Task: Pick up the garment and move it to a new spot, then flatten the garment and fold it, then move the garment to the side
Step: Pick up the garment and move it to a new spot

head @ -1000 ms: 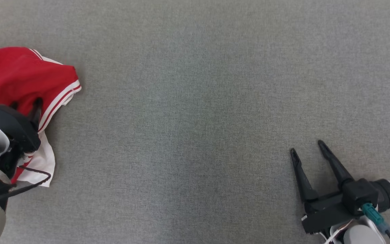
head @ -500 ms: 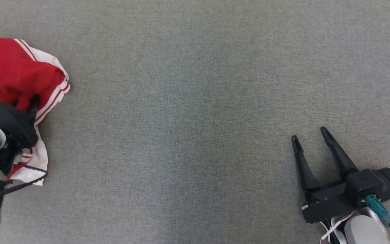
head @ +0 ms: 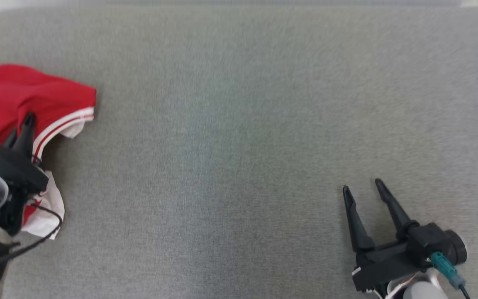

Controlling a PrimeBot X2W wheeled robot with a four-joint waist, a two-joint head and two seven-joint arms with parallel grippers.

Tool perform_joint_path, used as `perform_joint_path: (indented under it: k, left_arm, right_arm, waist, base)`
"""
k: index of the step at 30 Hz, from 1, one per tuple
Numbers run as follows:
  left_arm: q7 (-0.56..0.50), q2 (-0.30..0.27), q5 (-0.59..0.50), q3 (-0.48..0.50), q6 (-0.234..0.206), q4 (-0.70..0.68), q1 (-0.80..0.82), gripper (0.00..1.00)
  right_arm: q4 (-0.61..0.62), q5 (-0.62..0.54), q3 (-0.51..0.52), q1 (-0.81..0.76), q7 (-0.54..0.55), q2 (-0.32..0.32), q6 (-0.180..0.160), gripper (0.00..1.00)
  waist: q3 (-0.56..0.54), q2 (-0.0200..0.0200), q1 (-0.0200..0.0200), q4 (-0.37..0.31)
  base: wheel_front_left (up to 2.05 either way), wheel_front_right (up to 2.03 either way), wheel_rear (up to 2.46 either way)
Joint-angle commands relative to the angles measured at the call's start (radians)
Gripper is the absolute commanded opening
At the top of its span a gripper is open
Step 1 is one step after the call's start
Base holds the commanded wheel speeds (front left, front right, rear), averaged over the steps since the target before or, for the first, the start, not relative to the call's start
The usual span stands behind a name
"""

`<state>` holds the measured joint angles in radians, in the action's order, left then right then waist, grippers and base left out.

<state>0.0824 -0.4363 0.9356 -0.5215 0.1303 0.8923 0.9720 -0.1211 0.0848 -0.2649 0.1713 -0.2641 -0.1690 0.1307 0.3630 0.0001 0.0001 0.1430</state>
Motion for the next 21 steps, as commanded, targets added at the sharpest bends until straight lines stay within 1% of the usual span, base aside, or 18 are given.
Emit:
perform_joint_path:
  k: [1,4,9,10,14,16,21]
  left_arm:
    - [0.025,-0.014,0.004,-0.008,0.000,-0.007,-0.028,0.00]
    - [0.083,-0.018,0.026,-0.020,0.000,-0.039,-0.063,0.00]
    - [0.134,-0.029,0.056,-0.025,0.000,-0.082,-0.101,0.00]
    - [0.142,-0.033,0.058,-0.029,0.000,-0.104,-0.107,0.00]
    - [0.145,-0.039,0.078,-0.029,0.000,-0.154,-0.119,0.00]
    - [0.138,-0.049,0.086,-0.029,0.000,-0.186,-0.112,0.00]
    - [0.115,-0.054,0.112,-0.018,-0.002,-0.285,-0.093,0.00]
  right_arm:
    - [-0.003,0.007,-0.001,-0.018,-0.001,0.007,0.000,1.00]
    - [-0.010,0.024,0.005,-0.054,-0.001,0.027,0.000,1.00]
    - [-0.020,0.048,-0.001,-0.113,-0.001,0.043,0.000,1.00]
    - [-0.023,0.056,0.000,-0.135,-0.001,0.045,0.000,1.00]
    - [-0.025,0.067,-0.004,-0.166,-0.001,0.046,0.000,1.00]
    - [-0.022,0.071,-0.001,-0.173,-0.001,0.044,0.000,1.00]
    - [-0.013,0.076,0.009,-0.184,-0.001,0.043,0.000,1.00]
  waist:
    - [-0.081,-0.0001,-0.0001,-0.039]
    - [-0.146,-0.0001,-0.0001,-0.065]
    - [-0.251,-0.0001,-0.0001,-0.112]
    - [-0.286,-0.0001,-0.0001,-0.132]
    - [-0.347,-0.0001,-0.0001,-0.181]
    - [-0.363,-0.0001,-0.0001,-0.208]
    - [-0.389,-0.0001,-0.0001,-0.277]
  base:
    - [0.00,0.00,0.00]
    - [0.00,0.00,0.00]
    - [0.00,0.00,0.00]
    - [0.00,0.00,0.00]
    - [0.00,0.00,0.00]
    - [0.00,0.00,0.00]
    - [0.00,0.00,0.00]
